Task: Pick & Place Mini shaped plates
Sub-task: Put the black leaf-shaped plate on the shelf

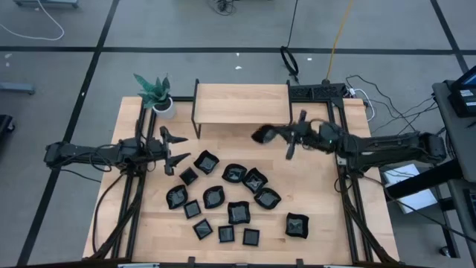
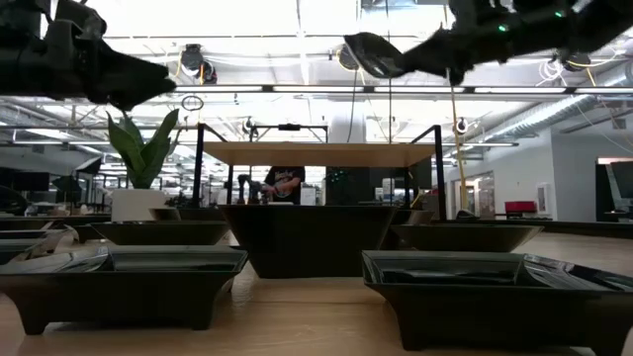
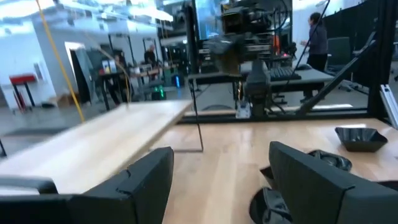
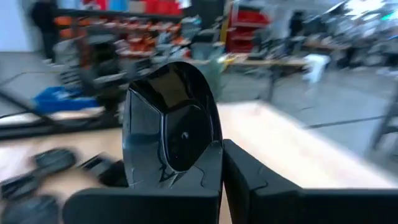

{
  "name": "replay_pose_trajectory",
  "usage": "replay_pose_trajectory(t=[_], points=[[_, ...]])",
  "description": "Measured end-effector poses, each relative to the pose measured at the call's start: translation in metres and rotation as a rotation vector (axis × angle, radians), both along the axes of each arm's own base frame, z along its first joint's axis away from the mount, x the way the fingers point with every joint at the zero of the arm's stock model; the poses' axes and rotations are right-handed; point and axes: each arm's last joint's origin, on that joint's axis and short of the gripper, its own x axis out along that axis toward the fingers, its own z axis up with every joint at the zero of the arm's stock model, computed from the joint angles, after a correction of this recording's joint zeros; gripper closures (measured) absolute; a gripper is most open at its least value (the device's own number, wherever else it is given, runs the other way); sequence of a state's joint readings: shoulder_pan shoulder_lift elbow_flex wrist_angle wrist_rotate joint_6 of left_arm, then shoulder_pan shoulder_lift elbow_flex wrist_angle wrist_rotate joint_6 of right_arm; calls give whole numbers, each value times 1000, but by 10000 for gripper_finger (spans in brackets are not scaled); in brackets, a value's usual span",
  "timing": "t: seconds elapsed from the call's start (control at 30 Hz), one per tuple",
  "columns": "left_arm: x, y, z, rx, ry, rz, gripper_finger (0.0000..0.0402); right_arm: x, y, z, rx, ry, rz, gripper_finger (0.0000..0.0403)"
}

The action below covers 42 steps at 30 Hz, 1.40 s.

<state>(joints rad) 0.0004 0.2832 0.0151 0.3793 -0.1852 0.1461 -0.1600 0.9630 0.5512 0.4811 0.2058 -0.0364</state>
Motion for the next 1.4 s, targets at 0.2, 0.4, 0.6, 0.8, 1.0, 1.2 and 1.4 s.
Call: replay_pose_trajectory(t=[0.2, 0.4, 0.6, 0.8, 1.0, 1.2, 1.4], points=[[-1, 0, 7, 52, -63, 8, 135, -4, -35, 34, -43, 3, -123, 403], [-2, 0, 10, 55, -90, 8, 135, -1, -61, 41, 34, 18, -47, 403], [-4, -1, 19, 154, -174, 8, 135, 14, -88, 52, 107, 127, 6, 403], [-6, -2, 27, 278, -247, -11, 135, 29, -122, 77, 236, 332, -43, 403], [-6, -2, 27, 342, -226, 5, 135, 29, -172, 96, 365, 478, -160, 403], [-6, -2, 27, 386, -218, 15, 135, 22, -215, 87, 585, 511, -158, 403], [-6, -2, 27, 385, -217, 15, 135, 12, -237, 69, 696, 537, -163, 403]])
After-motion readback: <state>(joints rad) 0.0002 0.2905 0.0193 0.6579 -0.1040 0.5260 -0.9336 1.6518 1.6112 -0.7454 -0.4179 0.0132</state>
